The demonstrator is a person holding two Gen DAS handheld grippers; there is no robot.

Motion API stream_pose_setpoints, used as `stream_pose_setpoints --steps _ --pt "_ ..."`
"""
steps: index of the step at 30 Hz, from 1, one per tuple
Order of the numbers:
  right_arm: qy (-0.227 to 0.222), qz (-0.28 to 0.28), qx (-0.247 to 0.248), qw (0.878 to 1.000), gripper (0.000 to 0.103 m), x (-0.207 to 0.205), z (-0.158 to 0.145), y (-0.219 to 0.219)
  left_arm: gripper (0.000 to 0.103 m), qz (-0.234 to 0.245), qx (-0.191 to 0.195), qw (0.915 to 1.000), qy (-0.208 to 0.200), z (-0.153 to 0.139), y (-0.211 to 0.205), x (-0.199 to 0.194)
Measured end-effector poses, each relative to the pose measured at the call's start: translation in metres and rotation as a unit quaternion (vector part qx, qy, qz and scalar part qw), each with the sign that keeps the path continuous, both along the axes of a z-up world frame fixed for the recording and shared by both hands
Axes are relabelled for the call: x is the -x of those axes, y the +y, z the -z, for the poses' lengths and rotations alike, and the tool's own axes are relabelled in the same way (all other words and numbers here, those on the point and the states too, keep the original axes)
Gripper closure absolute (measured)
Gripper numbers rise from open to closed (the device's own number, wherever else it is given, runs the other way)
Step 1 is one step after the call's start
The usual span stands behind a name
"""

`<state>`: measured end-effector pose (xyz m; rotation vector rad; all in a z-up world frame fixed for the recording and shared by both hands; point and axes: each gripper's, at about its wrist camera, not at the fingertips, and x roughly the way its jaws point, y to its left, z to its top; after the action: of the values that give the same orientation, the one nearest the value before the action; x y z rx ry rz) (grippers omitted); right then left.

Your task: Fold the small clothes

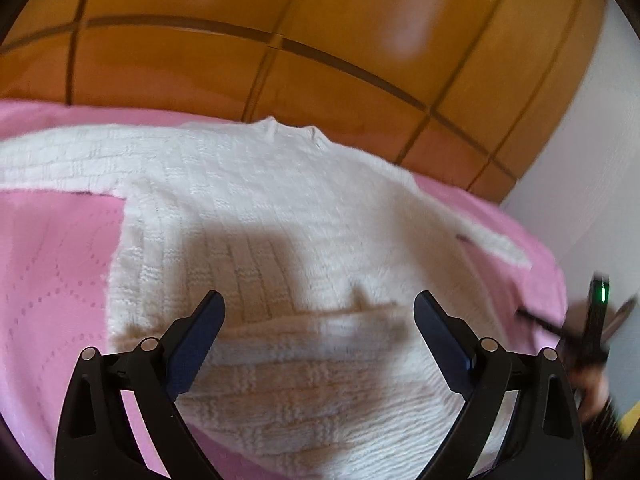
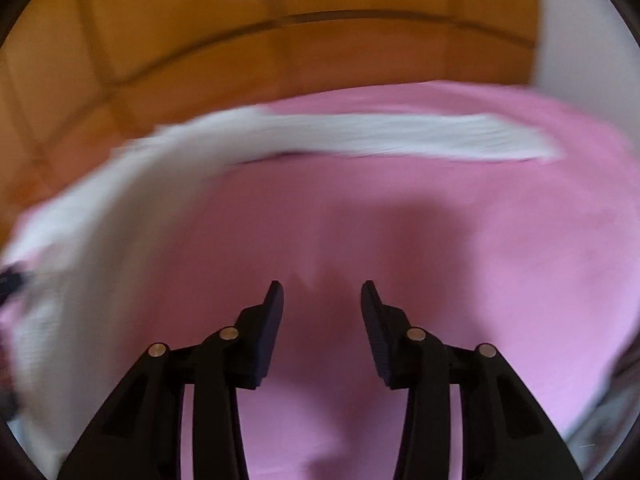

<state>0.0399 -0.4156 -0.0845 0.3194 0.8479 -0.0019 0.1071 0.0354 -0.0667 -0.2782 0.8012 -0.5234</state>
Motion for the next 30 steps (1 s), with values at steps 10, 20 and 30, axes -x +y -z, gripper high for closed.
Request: stream_pose_setpoints --steps 10,20,30 --pt "0.000 -0.044 -0.145 0.988 0.082 0.001 0.022 0.052 0.024 -0.028 0.069 0.9933 0.089 0.005 0.006 -0.003" --pt "0.011 -0.043 -0.185 0.982 0.082 0.042 0.028 0.069 0.016 0.072 -0.080 0.9938 0.024 0.011 -0.068 -0.019" --pt "0.010 -0.022 -0.249 0.968 0.075 0.049 0.036 0.052 0.090 0.088 -0.035 0.9935 0.063 0.023 -0.024 0.003"
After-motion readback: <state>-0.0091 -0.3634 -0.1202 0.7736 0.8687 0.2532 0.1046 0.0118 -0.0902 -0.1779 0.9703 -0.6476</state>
